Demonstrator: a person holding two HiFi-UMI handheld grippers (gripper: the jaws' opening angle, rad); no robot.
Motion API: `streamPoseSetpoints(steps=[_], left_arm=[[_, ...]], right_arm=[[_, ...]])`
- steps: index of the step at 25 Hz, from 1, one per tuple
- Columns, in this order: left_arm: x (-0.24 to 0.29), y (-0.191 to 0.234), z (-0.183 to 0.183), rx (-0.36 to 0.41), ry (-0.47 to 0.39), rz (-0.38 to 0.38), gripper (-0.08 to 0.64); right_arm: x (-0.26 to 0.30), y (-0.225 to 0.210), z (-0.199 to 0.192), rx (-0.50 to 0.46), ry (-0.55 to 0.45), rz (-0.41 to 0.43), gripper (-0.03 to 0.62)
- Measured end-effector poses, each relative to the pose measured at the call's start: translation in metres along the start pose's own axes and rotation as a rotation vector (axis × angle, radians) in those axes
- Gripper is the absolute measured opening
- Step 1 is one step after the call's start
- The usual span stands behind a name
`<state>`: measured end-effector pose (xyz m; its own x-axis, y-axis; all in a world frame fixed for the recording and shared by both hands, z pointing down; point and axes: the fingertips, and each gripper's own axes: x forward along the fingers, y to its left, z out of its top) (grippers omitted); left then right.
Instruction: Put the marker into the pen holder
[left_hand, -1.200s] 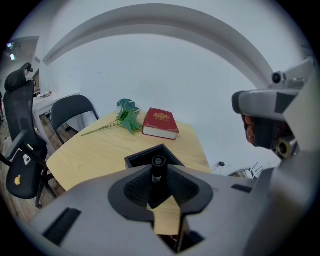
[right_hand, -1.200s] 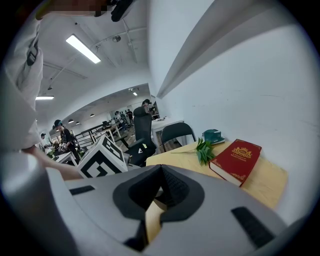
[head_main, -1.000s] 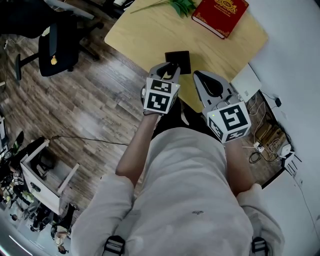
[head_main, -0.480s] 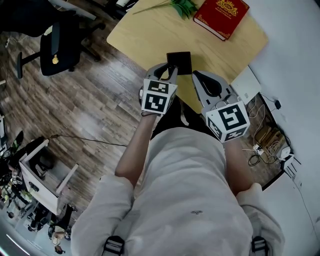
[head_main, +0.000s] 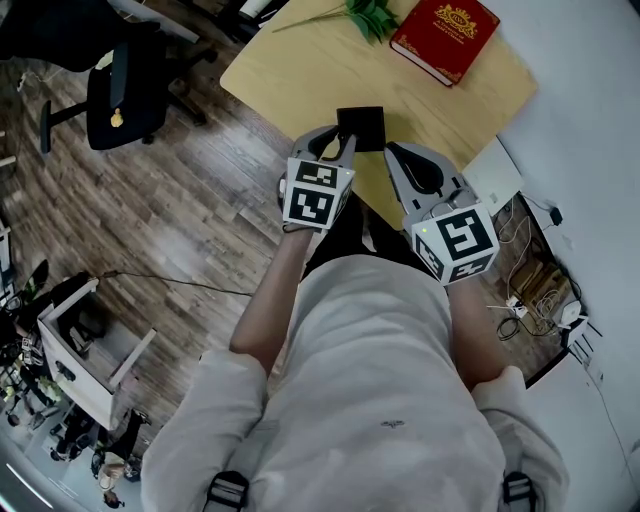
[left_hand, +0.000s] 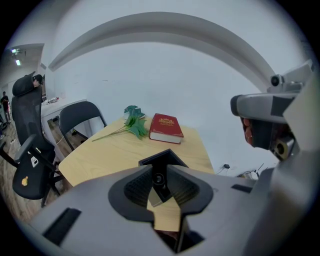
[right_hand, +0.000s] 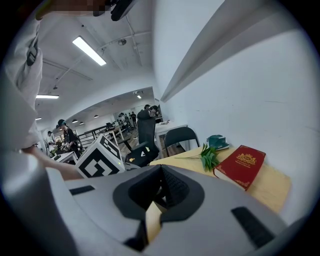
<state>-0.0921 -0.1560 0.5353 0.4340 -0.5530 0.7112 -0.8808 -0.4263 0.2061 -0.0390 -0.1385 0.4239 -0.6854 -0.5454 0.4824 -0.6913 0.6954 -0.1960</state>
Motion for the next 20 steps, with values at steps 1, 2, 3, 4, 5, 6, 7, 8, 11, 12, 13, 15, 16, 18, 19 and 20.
streamPoseSetpoints(steps=[1,2,3,4,5,6,7,8,11,12,13,15,16,18,19,20], left_arm=[[-0.001,-0.001,0.001,0.001,-0.003,0.002,0.086],[-0.003,-0.002,0.002,0.002,-0.005,0.005,0.086],[-0.004,-0.004,0.004,0.004,-0.009,0.008,0.086],[-0.006,-0.005,0.005,0.007,-0.014,0.012,0.086],[-0.008,-0.007,0.006,0.011,-0.017,0.015,0.086],[-0.010,-0.009,0.007,0.017,-0.019,0.018,0.086],[-0.012,-0.011,0.008,0.022,-0.023,0.022,0.086],[-0.015,-0.013,0.009,0.026,-0.027,0.027,0.086],[-0.022,-0.021,0.014,0.026,-0.044,0.043,0.086],[-0.024,-0.024,0.016,0.024,-0.051,0.049,0.086],[-0.027,-0.027,0.018,0.022,-0.057,0.055,0.086],[-0.031,-0.034,0.021,0.016,-0.069,0.066,0.086],[-0.034,-0.038,0.022,0.013,-0.075,0.072,0.086],[-0.038,-0.046,0.023,0.005,-0.087,0.085,0.086],[-0.041,-0.049,0.023,0.001,-0.093,0.094,0.086],[-0.044,-0.053,0.023,-0.004,-0.098,0.102,0.086]], right_arm=[[-0.001,0.000,0.001,-0.001,-0.003,0.001,-0.001],[-0.003,0.000,0.001,-0.003,-0.006,0.002,0.000],[-0.005,0.000,0.001,-0.004,-0.010,0.004,0.000],[-0.007,0.000,0.001,-0.005,-0.013,0.005,0.000],[-0.009,0.001,0.002,-0.006,-0.017,0.007,0.000],[-0.011,0.001,0.002,-0.007,-0.020,0.010,0.000],[-0.014,0.000,0.002,-0.008,-0.024,0.012,0.000],[-0.016,0.000,0.002,-0.009,-0.028,0.015,0.000],[-0.025,-0.002,0.002,-0.014,-0.037,0.024,0.000],[-0.029,-0.003,0.002,-0.017,-0.040,0.028,0.000],[-0.032,-0.003,0.002,-0.019,-0.043,0.033,0.000],[-0.039,-0.006,0.003,-0.025,-0.050,0.044,-0.001],[-0.042,-0.007,0.004,-0.030,-0.053,0.050,0.000],[-0.048,-0.008,0.002,-0.044,-0.054,0.069,0.000],[-0.051,-0.009,0.001,-0.050,-0.054,0.078,0.000],[-0.054,-0.009,0.000,-0.056,-0.054,0.087,0.000]])
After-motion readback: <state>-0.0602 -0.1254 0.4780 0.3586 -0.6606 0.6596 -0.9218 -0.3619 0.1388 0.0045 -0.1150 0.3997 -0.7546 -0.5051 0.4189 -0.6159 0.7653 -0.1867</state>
